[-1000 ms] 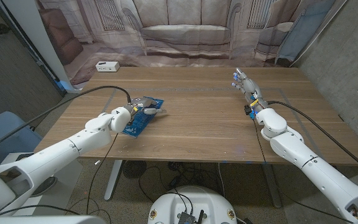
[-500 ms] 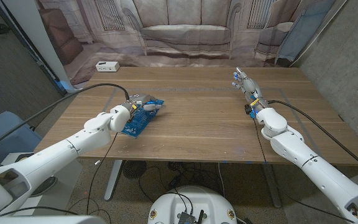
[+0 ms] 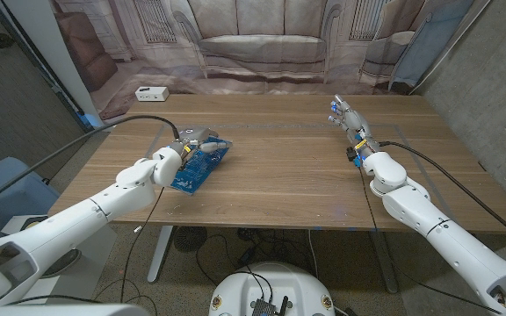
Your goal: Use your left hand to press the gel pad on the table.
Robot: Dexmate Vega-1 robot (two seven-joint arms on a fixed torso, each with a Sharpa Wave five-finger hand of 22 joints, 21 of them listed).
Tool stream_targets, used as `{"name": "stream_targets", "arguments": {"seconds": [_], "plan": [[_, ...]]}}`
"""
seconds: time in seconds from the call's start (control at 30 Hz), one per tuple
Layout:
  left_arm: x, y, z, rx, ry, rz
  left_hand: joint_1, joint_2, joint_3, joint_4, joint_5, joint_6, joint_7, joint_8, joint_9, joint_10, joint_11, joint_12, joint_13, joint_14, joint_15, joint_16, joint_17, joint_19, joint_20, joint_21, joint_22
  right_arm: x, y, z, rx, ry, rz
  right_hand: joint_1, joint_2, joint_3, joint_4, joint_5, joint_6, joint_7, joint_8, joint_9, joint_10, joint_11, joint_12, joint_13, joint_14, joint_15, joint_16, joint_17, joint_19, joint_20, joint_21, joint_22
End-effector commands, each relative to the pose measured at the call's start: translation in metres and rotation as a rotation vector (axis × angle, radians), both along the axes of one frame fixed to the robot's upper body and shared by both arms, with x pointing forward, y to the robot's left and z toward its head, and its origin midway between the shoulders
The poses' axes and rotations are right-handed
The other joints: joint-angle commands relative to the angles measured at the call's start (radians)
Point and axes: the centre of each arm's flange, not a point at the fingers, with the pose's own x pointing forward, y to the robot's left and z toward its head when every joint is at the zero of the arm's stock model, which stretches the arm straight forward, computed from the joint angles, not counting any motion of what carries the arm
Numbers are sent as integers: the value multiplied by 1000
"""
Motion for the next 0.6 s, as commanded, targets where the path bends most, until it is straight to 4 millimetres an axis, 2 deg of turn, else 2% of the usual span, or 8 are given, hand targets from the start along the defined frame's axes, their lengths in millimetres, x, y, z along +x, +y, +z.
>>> {"name": "stream_targets", "arguments": {"seconds": [0.03,0.23,0.37,0.6], "plan": [[-10,7,5,-25,-43,11,3,12,6,-6,1,-5,0,0,3,-1,-3,0,0,-6,-1,0,-1,-4,3,-3,3,-1,0,-3,10,-3,0,8,7,1,-5,-1,6,1,3,4,7,1,1,6,7,3,7,4,6,2,2,4],[-15,10,9,-43,-65,6,5,14,7,-7,1,-5,-1,0,3,-2,-4,-1,0,-5,-2,0,-1,-4,3,-3,3,-2,-2,-4,22,-14,1,8,7,0,-5,-1,6,1,3,4,7,0,1,6,8,2,7,4,7,2,2,4],[-21,13,12,-62,-79,4,6,15,8,-8,0,-4,0,0,3,-2,5,-1,0,-5,-2,0,-1,-4,3,-3,3,-1,-1,-4,27,-18,7,9,6,0,-5,-1,6,0,2,4,7,0,1,6,8,1,7,4,8,0,3,3],[-27,20,15,-121,-83,-22,7,16,8,-9,0,-7,1,-1,3,-3,1,-2,0,-6,-1,0,-1,-5,3,-3,3,0,2,-4,26,-25,16,9,6,0,-6,-1,5,0,2,4,7,1,1,6,8,1,7,4,9,1,3,3]]}}
